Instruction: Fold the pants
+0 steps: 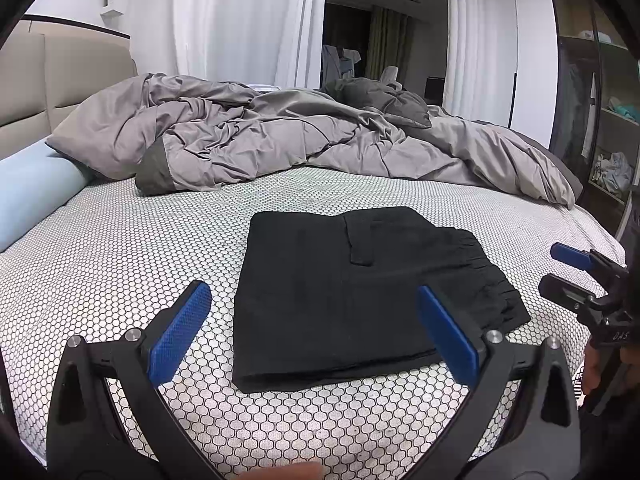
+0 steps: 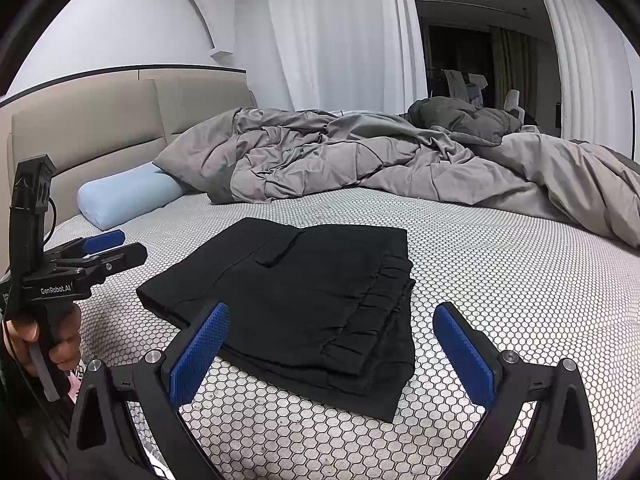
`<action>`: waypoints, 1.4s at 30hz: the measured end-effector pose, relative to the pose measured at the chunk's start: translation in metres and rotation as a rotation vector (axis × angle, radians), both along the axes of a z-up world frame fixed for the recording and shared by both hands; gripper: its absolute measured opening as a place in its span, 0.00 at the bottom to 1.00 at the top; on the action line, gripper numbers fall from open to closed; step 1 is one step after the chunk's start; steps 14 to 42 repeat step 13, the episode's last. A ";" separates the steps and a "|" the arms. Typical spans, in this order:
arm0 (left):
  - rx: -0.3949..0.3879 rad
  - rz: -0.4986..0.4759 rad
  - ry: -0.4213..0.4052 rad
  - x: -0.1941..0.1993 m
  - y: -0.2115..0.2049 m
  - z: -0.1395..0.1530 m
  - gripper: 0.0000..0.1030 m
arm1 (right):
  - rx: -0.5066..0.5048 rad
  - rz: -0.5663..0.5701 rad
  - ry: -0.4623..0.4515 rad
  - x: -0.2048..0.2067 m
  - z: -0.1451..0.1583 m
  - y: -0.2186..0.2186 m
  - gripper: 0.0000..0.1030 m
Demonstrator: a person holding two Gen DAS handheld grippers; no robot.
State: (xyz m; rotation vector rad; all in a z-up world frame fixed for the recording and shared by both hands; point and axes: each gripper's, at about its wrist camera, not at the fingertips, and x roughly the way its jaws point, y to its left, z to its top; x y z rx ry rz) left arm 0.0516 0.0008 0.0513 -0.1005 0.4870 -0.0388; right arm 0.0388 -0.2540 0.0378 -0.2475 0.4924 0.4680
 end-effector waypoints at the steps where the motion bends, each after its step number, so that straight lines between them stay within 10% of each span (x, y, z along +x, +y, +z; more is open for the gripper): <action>1: 0.000 -0.001 -0.001 0.000 0.000 0.000 0.99 | 0.000 0.000 0.001 0.000 0.000 0.000 1.00; 42: -0.002 -0.007 0.001 0.000 -0.004 0.000 0.99 | -0.001 0.002 0.002 0.002 0.001 -0.004 1.00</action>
